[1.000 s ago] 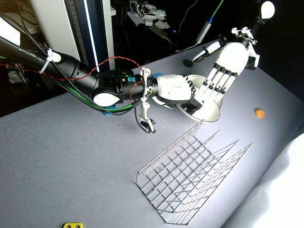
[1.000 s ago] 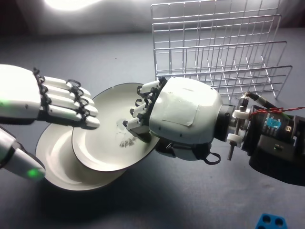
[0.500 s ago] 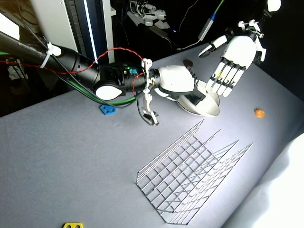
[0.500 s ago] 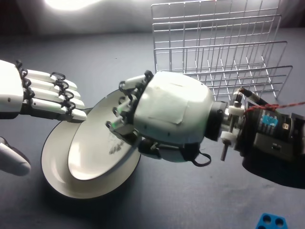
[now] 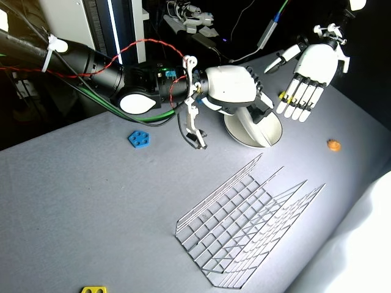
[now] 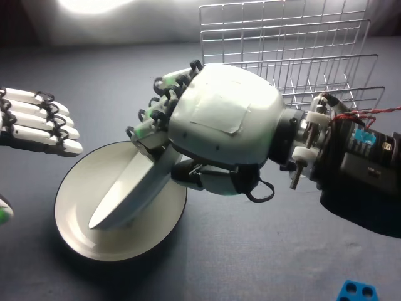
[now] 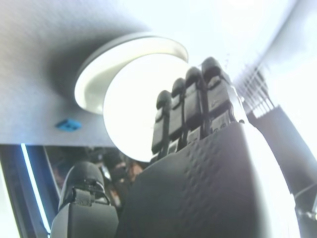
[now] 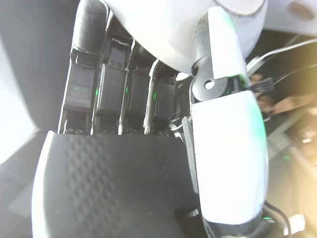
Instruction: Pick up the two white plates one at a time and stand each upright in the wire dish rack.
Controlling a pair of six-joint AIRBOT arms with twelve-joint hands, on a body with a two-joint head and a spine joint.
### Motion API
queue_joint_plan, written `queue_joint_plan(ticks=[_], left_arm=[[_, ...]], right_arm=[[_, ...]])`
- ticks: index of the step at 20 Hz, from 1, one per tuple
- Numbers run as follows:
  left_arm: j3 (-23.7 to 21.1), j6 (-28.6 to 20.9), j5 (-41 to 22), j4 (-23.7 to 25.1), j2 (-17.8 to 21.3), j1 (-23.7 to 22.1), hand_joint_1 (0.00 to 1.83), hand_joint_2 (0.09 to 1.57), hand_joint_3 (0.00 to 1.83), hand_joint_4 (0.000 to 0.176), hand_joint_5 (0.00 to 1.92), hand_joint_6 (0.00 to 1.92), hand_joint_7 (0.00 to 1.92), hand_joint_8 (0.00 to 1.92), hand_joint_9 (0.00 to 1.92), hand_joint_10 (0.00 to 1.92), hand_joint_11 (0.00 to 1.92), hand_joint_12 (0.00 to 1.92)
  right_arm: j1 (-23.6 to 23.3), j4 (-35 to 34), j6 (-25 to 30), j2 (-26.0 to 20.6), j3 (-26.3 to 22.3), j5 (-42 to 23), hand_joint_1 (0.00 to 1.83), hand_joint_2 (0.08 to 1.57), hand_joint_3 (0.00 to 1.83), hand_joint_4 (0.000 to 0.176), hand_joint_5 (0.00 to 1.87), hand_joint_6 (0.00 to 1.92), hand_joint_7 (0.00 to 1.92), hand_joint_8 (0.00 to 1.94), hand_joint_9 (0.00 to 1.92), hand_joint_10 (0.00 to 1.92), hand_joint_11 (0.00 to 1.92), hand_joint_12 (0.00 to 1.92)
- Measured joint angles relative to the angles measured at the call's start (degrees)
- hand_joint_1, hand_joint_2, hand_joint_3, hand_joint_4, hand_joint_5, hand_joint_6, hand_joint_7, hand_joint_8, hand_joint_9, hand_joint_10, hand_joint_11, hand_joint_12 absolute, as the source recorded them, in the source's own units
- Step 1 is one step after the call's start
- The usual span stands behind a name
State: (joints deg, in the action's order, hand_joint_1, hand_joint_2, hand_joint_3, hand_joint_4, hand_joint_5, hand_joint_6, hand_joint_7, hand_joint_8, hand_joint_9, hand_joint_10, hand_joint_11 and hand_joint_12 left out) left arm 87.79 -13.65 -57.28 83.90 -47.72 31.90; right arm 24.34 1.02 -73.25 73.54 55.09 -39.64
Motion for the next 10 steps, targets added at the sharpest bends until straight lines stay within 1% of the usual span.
queue_joint_plan(ticks=[2,3,5,7,8,9,10], left_arm=[[0.0,0.0,-0.1,0.0,0.1,0.2,0.0,1.07,0.0,0.0,0.12,0.0,0.09,0.0,0.06,0.0,0.0,0.09],[0.0,0.0,-0.3,-0.1,0.1,0.5,0.0,1.06,0.0,0.0,0.14,0.0,0.12,0.0,0.09,0.0,0.0,0.17],[0.0,0.0,-0.5,-0.2,0.2,0.5,0.0,1.07,0.0,0.0,0.14,0.0,0.12,0.0,0.09,0.0,0.0,0.19],[-0.5,0.0,-0.7,-0.3,1.0,0.5,0.0,1.07,0.0,0.0,0.14,0.0,0.14,0.0,0.11,0.01,0.0,0.19],[-0.6,-0.1,-1.0,-0.5,1.2,0.5,0.0,1.06,0.0,0.0,0.12,0.0,0.11,0.0,0.09,0.0,0.0,0.15],[-0.7,0.0,-1.1,-0.4,1.5,0.5,0.0,1.07,0.0,0.0,0.12,0.0,0.11,0.0,0.08,0.0,0.0,0.15],[-0.7,0.0,-1.2,-0.3,1.6,0.6,0.0,1.07,0.0,0.0,0.13,0.0,0.12,0.0,0.09,0.0,0.0,0.17]], right_arm=[[-0.6,-0.6,0.0,-0.6,-0.7,0.6,1.18,1.18,0.0,0.018,0.85,1.25,0.88,1.1,0.94,0.59,0.63,1.38],[-0.7,-0.6,-0.1,-0.9,-0.9,0.7,1.18,1.18,0.0,0.015,0.86,1.24,0.88,1.1,0.94,0.58,0.62,1.38],[-1.7,-1.8,-0.2,-1.9,-1.9,1.9,1.18,1.18,0.0,0.016,0.86,1.24,0.88,1.1,0.93,0.58,0.61,1.38],[-3.0,-3.6,-0.2,-2.6,-2.6,2.4,1.19,1.17,0.0,0.02,0.88,1.2,0.89,1.09,0.95,0.59,0.62,1.37],[-3.7,-4.5,-0.2,-2.9,-2.9,2.6,1.19,1.17,0.0,0.015,0.89,1.2,0.89,1.09,0.94,0.59,0.62,1.37],[-4.7,-6.1,-0.2,-3.4,-3.3,3.0,1.18,1.19,0.01,0.015,0.85,1.26,0.84,1.16,0.92,0.6,0.61,1.38],[-5.3,-7.1,-0.2,-3.8,-3.7,3.4,1.16,1.22,0.0,0.017,0.79,1.35,0.8,1.23,0.87,0.68,0.58,1.42]])
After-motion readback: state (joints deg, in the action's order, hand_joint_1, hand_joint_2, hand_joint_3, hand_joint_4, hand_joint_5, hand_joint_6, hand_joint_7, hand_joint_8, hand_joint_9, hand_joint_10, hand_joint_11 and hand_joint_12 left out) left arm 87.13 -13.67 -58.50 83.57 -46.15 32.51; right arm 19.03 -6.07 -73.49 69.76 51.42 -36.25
